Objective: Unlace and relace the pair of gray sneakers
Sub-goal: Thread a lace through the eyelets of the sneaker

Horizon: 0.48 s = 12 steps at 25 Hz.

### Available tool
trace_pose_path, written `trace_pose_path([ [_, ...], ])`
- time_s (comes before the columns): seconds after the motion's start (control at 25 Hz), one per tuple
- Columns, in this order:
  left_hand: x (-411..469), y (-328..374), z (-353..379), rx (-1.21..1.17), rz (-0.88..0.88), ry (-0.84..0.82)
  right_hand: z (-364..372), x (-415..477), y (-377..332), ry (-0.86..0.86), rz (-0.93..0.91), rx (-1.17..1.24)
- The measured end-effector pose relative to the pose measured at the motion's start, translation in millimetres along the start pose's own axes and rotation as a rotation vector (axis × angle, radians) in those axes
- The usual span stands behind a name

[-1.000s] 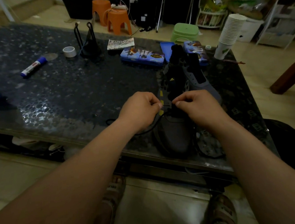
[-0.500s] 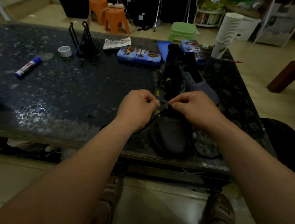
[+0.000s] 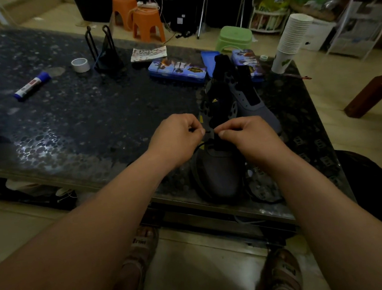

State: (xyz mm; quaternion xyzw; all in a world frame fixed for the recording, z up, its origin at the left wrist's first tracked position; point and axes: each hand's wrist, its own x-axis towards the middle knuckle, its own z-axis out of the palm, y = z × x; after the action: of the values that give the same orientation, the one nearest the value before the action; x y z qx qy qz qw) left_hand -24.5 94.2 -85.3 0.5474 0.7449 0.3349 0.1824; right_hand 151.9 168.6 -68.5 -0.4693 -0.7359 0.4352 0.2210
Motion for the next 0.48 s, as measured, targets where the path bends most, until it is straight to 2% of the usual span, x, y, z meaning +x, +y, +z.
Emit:
trace_pose_path([
  [0.48,-0.6,5.1,7.6,-0.164,-0.065,-0.108,14.0,9.7,3.5,0.042,-0.102,-0.289],
])
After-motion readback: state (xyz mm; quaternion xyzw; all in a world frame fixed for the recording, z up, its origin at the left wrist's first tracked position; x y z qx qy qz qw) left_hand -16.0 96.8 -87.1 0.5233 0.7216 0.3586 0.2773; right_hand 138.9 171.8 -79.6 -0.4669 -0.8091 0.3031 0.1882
